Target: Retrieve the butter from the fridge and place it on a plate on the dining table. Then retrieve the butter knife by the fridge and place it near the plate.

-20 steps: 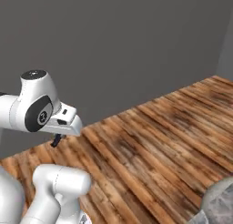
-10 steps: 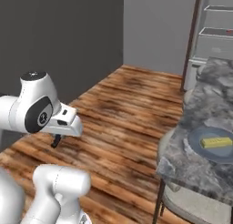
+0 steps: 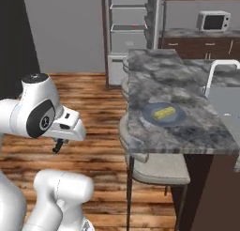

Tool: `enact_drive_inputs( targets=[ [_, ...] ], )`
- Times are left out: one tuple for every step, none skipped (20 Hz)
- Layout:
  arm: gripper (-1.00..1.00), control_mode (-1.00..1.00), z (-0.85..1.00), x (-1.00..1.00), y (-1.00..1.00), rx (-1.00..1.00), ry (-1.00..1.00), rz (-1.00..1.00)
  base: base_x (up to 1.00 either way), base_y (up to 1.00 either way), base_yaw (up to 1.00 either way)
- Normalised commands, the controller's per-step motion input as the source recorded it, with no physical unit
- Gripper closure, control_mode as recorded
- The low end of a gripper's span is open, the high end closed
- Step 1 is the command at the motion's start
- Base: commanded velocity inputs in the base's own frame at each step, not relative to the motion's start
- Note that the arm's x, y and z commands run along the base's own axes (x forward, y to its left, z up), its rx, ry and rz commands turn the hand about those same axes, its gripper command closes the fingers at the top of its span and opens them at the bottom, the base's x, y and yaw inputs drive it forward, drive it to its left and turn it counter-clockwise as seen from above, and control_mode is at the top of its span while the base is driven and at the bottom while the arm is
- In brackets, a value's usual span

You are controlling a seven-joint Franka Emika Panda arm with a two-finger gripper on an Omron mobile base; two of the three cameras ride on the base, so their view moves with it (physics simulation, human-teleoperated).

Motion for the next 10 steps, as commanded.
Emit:
enact_drive_inputs(
  targets=[
    [1.00,1.00,0.00,0.00,0.00,0.00,0.00,0.00,0.00,0.58,-0.71],
    [1.00,1.00,0.00,0.00,0.00,0.00,0.00,0.00,0.00,0.62,-0.70],
    [1.00,1.00,0.00,0.00,0.00,0.00,0.00,0.00,0.00,0.62,-0.70],
    [1.00,1.00,0.00,0.00,0.00,0.00,0.00,0.00,0.00,0.65,-0.69],
    [1.00,1.00,0.00,0.00,0.00,0.00,0.00,0.00,0.08,0.69,-0.68],
    [1.00,1.00,0.00,0.00,0.00,0.00,0.00,0.00,0.09,0.71,-0.67],
    [1.00,1.00,0.00,0.00,0.00,0.00,0.00,0.00,0.12,0.69,-0.68],
    [1.00,1.00,0.00,0.00,0.00,0.00,0.00,0.00,0.11,0.65,-0.69],
    [1.00,1.00,0.00,0.00,0.00,0.00,0.00,0.00,0.10,0.57,-0.72],
    [1.00,1.00,0.00,0.00,0.00,0.00,0.00,0.00,0.10,0.54,-0.73]
  ],
)
